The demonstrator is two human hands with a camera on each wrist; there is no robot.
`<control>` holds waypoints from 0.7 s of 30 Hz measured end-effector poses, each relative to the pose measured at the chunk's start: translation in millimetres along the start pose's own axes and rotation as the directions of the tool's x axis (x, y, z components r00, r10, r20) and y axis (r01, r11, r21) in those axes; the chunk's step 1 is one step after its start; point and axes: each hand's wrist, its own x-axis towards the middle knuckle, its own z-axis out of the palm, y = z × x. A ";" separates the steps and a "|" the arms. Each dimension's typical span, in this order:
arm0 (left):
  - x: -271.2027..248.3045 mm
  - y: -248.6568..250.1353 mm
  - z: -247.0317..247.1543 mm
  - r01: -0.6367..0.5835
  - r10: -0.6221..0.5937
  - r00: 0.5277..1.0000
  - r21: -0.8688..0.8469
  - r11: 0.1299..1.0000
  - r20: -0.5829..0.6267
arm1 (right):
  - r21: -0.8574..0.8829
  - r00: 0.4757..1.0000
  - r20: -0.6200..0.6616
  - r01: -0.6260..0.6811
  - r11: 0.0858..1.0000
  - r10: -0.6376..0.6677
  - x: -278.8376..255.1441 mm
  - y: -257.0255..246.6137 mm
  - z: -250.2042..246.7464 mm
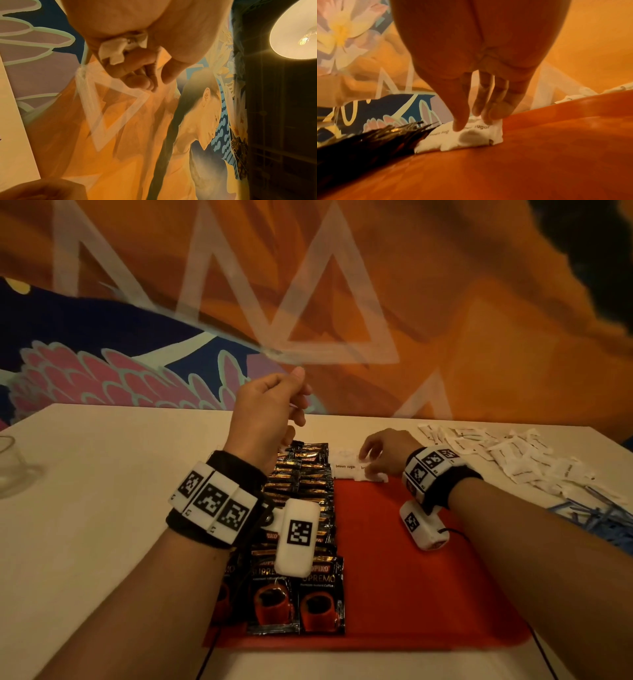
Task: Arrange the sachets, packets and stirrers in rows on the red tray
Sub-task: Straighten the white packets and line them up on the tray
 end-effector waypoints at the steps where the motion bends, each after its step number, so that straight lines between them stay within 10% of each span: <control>1: 0.5 -0.4 -0.1 0.010 -0.010 1.000 -0.030 1.000 -0.006 | -0.025 0.999 0.041 0.018 1.000 -0.017 0.6 -1.0 2.2; 9: 2.5 3.3 -2.8 0.145 -0.122 0.988 -0.308 0.940 0.095 | 0.195 0.980 -0.105 0.188 0.963 -0.170 -15.0 -17.2 -18.8; 14: 0.4 3.9 2.7 0.140 -0.117 0.989 -0.287 0.948 0.095 | 0.660 0.893 -0.324 0.451 0.601 -0.313 -57.9 -59.2 -27.3; 21: -2.1 2.0 6.3 0.195 -0.132 0.974 -0.383 0.903 0.184 | 0.579 0.804 -0.479 0.591 0.562 -0.351 -81.7 -82.9 -15.0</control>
